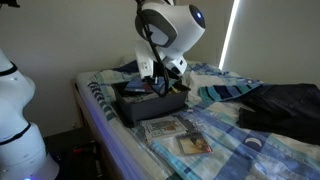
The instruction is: Pick the magazines on the bed and put them in the box
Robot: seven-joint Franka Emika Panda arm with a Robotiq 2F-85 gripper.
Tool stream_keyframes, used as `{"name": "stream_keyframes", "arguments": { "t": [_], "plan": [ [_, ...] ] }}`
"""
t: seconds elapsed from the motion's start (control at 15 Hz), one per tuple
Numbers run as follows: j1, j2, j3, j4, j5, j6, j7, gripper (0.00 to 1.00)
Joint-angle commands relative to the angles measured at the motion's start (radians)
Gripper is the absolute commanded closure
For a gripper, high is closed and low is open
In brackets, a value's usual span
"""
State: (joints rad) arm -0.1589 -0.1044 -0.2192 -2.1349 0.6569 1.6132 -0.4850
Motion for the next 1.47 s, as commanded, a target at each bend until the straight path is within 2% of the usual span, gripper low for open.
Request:
{"name": "stream_keyframes", "arguments": {
  "t": [0.0, 0.47, 0.53, 0.6, 0.8, 1.2, 1.27, 1.4],
  "plan": [
    [0.002, 0.047, 0.012, -0.014, -0.015, -0.006, 0.003, 0.99],
    [-0.001, 0.102, 0.029, -0.055, 0.023, 0.087, -0.004, 0.99],
    [-0.001, 0.103, 0.031, -0.062, 0.024, 0.103, -0.004, 0.71],
    [-0.002, 0.102, 0.031, -0.068, 0.026, 0.116, -0.004, 0.70],
    [-0.006, 0.085, 0.029, -0.074, 0.032, 0.143, -0.004, 0.50],
    [-0.027, 0.006, 0.005, -0.066, 0.048, 0.173, -0.002, 0.05],
    [-0.031, -0.008, 0.001, -0.061, 0.050, 0.172, -0.001, 0.01],
    [-0.037, -0.033, -0.008, -0.049, 0.052, 0.170, 0.003, 0.00]
  ]
}}
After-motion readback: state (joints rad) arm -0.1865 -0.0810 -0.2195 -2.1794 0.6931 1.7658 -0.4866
